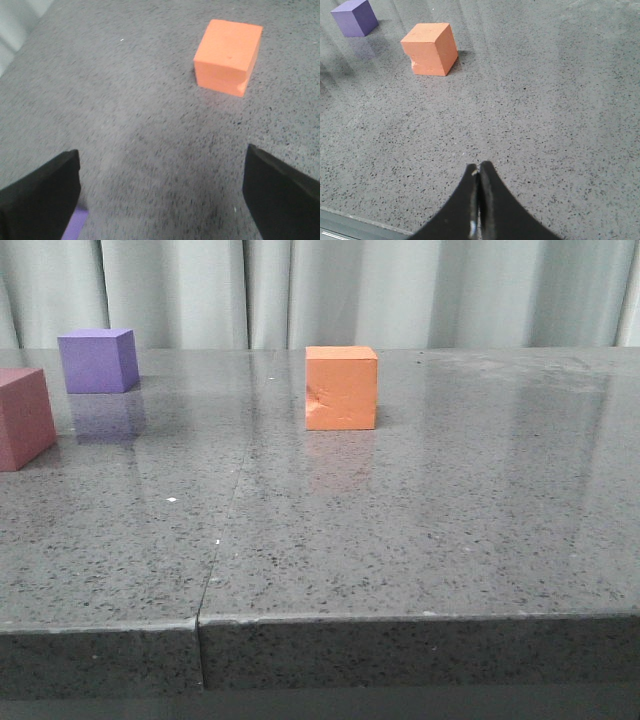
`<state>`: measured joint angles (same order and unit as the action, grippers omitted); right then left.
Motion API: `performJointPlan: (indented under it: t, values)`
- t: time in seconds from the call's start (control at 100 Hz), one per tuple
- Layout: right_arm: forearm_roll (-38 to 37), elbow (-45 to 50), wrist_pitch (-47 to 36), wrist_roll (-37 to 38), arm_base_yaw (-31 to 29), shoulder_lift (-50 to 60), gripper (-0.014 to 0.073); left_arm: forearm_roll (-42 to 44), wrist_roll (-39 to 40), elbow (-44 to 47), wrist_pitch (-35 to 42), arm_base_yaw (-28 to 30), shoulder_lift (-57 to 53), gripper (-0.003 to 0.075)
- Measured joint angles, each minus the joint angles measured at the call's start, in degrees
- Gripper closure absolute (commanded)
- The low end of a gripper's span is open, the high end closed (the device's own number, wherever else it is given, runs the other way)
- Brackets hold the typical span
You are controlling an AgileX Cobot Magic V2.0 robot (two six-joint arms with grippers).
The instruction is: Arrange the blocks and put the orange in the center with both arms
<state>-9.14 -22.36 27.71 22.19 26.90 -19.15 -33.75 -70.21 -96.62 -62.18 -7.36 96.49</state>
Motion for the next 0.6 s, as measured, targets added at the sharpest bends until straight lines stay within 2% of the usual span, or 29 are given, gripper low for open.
performJointPlan:
  t: [0.34, 0.6]
  values:
    - [0.0, 0.0, 0.0, -0.1, 0.0, 0.0, 0.0662, 1.2, -0.2, -8.5, -0.1, -10.1, 9.5, 0.0100]
    - [0.0, 0.0, 0.0, -0.1, 0.0, 0.0, 0.0662, 3.3, -0.2, -11.4, 1.4, -16.3, 14.8, 0.0100]
